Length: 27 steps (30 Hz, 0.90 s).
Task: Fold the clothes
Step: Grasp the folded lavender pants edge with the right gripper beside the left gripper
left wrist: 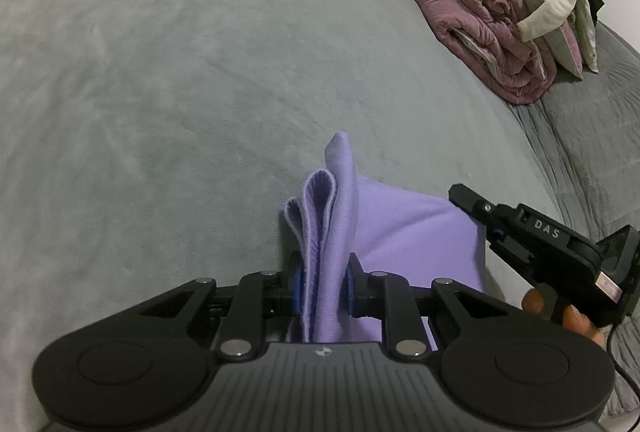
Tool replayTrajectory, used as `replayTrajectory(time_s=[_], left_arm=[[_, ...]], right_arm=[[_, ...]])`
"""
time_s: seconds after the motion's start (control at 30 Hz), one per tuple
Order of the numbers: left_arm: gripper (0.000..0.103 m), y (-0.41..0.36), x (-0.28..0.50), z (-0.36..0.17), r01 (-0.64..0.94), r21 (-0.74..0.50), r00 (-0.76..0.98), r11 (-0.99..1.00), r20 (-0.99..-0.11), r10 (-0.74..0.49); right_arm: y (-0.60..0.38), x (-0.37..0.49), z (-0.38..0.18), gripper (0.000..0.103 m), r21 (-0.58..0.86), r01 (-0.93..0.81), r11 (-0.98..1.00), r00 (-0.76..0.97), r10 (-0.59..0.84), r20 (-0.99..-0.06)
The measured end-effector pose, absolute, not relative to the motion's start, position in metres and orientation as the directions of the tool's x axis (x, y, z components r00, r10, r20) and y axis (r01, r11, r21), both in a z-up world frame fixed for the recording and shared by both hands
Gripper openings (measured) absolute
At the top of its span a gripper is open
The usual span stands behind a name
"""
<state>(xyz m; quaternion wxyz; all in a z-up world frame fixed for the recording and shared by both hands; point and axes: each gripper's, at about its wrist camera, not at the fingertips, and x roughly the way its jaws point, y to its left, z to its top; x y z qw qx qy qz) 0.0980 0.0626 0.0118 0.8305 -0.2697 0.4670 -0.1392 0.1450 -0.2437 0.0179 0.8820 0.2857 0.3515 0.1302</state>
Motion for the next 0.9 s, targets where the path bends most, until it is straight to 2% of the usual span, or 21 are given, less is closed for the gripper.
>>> replayTrajectory(time_s=[0.03,0.07,0.1,0.23,0.37,0.5,0.7,0.9], left_arm=[[0.019,0.063,0.098,0.012,-0.022,-0.581,0.524,0.814,-0.700,-0.485],[0.019,0.063,0.098,0.012,-0.023,-0.582,0.524,0.813,-0.700,-0.486],[0.019,0.063,0.098,0.012,-0.023,-0.582,0.524,0.813,-0.699,-0.486],[0.019,0.062,0.098,0.012,-0.029,-0.587,0.522,0.809,-0.699,-0.489],[0.019,0.065,0.099,0.010,-0.044,-0.606,0.518,0.795,-0.694,-0.500],[0.019,0.064,0.098,0.010,-0.043,-0.606,0.521,0.794,-0.692,-0.499],[0.019,0.061,0.099,0.009,-0.035,-0.601,0.527,0.799,-0.690,-0.496],[0.019,0.057,0.098,0.009,-0.021,-0.576,0.532,0.817,-0.699,-0.479]], right_arm=[[-0.248,0.144,0.019,0.022,0.601,-0.004,0.799,0.725,0.417,-0.548],[-0.254,0.143,0.019,0.035,0.608,0.018,0.793,0.727,0.408,-0.553],[-0.260,0.139,0.021,0.038,0.612,0.036,0.790,0.726,0.400,-0.559],[-0.280,0.121,0.026,0.039,0.640,0.084,0.764,0.689,0.419,-0.591],[-0.288,0.095,0.026,0.057,0.685,0.081,0.724,0.612,0.507,-0.607],[-0.283,0.080,0.016,0.058,0.693,0.070,0.718,0.540,0.557,-0.631],[-0.275,0.087,0.009,0.059,0.707,0.003,0.708,0.532,0.597,-0.600],[-0.255,0.090,0.007,0.058,0.663,-0.027,0.749,0.556,0.562,-0.613]])
